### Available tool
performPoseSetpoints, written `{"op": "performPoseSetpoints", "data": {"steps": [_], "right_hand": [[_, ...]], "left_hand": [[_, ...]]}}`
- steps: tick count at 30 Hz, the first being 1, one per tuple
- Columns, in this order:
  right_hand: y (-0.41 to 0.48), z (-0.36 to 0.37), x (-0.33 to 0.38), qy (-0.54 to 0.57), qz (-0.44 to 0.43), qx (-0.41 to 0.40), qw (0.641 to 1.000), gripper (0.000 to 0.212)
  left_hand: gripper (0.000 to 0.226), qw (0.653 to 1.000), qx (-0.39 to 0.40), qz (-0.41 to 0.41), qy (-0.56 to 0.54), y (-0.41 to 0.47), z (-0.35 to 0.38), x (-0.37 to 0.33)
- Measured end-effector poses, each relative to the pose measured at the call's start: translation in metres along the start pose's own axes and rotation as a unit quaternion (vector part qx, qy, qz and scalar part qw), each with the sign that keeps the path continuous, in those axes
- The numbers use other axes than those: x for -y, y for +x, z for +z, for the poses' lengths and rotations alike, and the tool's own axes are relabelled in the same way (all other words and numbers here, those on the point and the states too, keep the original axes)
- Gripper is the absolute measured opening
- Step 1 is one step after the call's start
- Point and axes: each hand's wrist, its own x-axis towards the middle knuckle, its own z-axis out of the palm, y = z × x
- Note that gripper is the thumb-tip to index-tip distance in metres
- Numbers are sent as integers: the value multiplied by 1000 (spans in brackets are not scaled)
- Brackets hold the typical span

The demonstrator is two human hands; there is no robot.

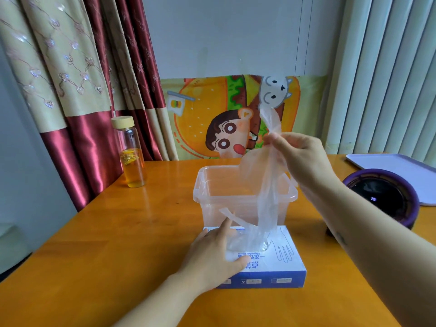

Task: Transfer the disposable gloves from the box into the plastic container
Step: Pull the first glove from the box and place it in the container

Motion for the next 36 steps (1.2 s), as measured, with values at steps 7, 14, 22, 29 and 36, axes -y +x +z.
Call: {"op": "performPoseSetpoints", "data": {"steps": [7, 14, 22, 29, 36], "right_hand": [[17, -4, 22, 30, 81, 176, 981, 22], [21, 4, 29, 136, 144, 307, 931, 27], [38, 11, 28, 128, 136, 210, 960, 39], [6, 8, -18, 213, 330, 135, 910, 74], [18, 41, -27, 264, 311, 25, 913, 33]], "left_hand": [[86, 979, 87, 2, -186, -5, -54, 7], [104, 965, -83, 24, -247, 12, -134, -10], [19, 933, -122, -15, -338, 63, -135, -27], [29, 680, -163, -168, -695, 88, -141, -6], [32, 623, -153, -206, -739, 99, -131, -12]]}}
